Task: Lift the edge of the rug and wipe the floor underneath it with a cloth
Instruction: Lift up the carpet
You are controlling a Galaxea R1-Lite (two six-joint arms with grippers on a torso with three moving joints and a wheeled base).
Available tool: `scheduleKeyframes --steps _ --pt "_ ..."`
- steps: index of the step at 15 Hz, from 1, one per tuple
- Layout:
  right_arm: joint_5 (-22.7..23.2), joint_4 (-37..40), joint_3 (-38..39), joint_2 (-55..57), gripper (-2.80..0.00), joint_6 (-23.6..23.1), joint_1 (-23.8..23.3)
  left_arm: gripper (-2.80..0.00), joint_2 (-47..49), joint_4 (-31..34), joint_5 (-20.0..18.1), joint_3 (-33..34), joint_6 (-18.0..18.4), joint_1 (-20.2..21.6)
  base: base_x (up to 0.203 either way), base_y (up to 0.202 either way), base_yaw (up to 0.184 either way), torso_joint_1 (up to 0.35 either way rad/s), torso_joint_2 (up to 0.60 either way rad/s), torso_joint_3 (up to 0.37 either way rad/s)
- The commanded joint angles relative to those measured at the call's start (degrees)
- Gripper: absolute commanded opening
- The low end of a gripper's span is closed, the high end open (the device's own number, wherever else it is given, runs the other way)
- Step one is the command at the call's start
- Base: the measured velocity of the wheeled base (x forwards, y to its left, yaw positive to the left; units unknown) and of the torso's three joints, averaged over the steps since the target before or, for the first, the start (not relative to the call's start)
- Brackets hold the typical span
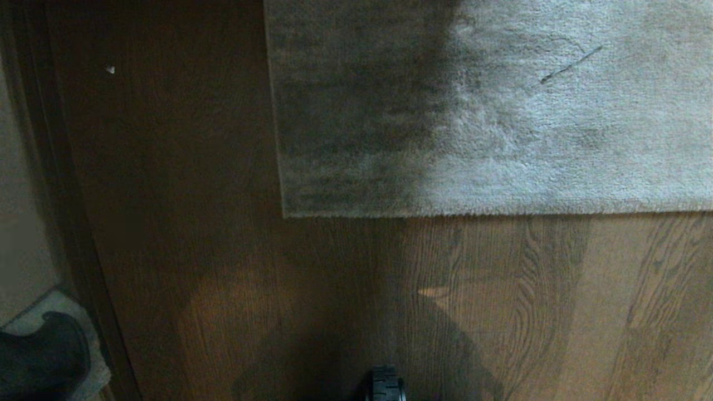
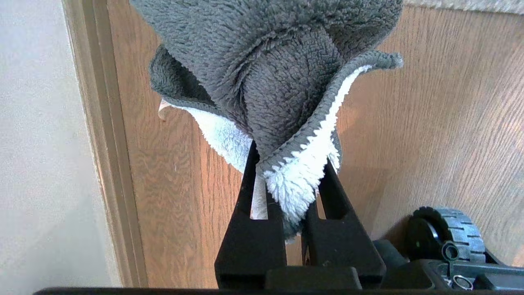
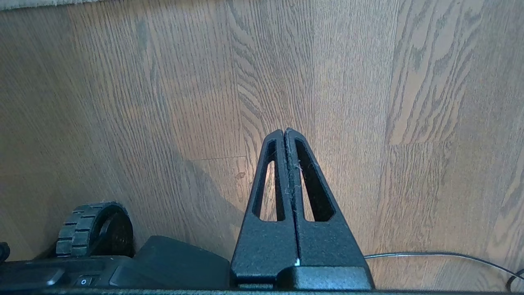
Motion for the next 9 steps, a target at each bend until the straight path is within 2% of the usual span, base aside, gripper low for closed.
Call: scheduleKeyframes --steps 1,9 --pt "0.0 0.0 0.0 0.0 -2.80 0.0 0.0 -2.80 -0.4 -0.1 0.0 0.0 0.0 0.0 0.000 0.000 0.000 0.000 0.00 0.000" --pt "0.0 0.0 0.0 0.0 -2.80 0.0 0.0 -2.80 -0.4 -0.1 0.0 0.0 0.0 0.0 0.000 0.000 0.000 0.000 0.00 0.000"
